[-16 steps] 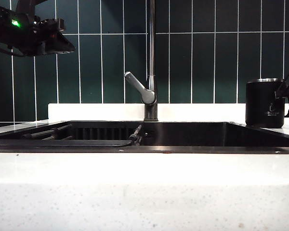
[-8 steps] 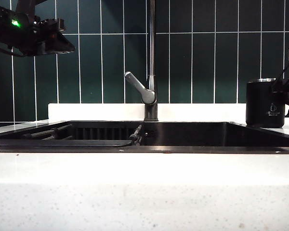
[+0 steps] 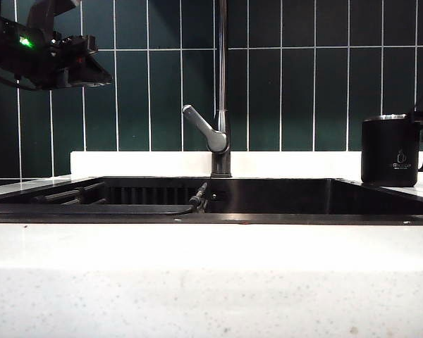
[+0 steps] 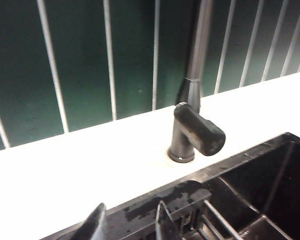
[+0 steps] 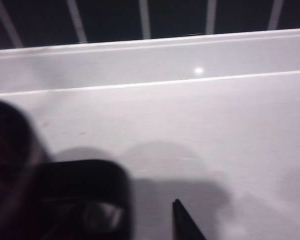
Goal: Pick up the mug next to the sink, go to the faucet to get some water, pour the water into the sink, and finally put the mug back to its place.
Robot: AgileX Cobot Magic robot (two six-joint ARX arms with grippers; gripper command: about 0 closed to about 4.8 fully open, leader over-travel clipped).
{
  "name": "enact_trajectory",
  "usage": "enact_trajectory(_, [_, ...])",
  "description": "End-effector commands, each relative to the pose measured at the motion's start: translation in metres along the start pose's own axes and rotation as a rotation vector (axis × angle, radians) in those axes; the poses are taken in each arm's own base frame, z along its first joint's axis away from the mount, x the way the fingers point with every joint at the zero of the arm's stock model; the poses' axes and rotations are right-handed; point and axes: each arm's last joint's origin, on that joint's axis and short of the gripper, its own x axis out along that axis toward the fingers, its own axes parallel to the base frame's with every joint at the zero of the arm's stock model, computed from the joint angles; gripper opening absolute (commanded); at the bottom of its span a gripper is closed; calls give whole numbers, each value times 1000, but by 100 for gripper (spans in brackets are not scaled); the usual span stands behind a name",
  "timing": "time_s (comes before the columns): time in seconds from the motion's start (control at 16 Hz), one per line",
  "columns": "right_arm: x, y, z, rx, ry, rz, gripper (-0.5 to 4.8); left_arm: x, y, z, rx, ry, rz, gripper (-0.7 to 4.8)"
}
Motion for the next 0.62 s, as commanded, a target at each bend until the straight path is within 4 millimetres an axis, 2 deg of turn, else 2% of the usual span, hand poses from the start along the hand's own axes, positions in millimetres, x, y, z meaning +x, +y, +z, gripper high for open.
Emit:
enact_trajectory(0.06, [3,2,2,-2,-37,61,225,0,-1,4,7,-21,-14,125])
enact_trajectory(0.44, [15,1,5,-15,-61,61,218,0,-1,4,6,-19,-14,125])
enact_trajectory(0.5, [15,1,5,-16,-63,61,187,0,-1,4,6,-19,-14,125])
enact_trajectory(0.56, [15,1,5,-15,-61,60,122,0,-1,4,6,-19,-14,125])
enact_trajectory(0.62, [15,1,4,-15,-56,60,78,0,-1,3,5,-16,-15,125])
